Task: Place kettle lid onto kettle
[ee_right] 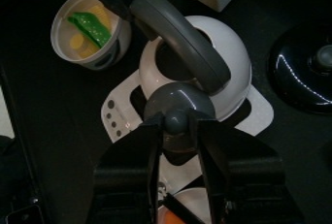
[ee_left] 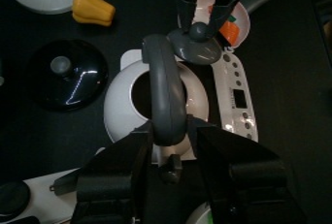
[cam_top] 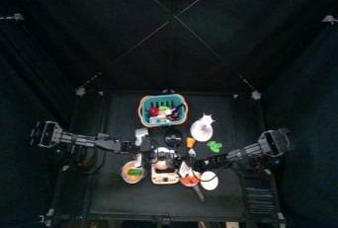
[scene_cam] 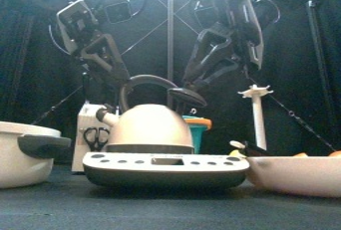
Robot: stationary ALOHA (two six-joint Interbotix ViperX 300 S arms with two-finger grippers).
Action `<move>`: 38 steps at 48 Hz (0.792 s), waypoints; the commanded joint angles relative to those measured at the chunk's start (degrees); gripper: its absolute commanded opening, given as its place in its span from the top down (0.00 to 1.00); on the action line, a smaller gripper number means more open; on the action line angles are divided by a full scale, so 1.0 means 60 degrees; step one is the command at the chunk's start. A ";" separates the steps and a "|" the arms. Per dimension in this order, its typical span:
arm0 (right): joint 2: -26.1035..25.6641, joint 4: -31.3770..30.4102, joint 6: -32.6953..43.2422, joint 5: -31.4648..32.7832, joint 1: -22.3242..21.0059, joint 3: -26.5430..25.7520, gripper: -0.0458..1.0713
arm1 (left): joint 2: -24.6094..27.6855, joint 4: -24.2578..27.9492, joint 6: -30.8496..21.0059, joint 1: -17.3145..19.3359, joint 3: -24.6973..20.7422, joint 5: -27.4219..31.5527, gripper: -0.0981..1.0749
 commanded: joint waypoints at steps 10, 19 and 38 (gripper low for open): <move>-0.0469 -0.0044 -0.0015 0.0059 -0.0073 -0.0103 0.42 | 0.0117 -0.0747 0.0029 -0.0264 -0.0498 -0.0249 0.33; -0.0498 -0.0044 -0.0015 0.0132 -0.0015 -0.0132 0.42 | 0.0293 -0.0688 0.0073 0.0073 -0.0366 -0.0059 0.33; -0.0381 -0.0161 -0.0015 0.0117 0.0015 -0.0513 0.42 | -0.0732 0.0088 0.0044 0.0073 0.0234 -0.1230 0.22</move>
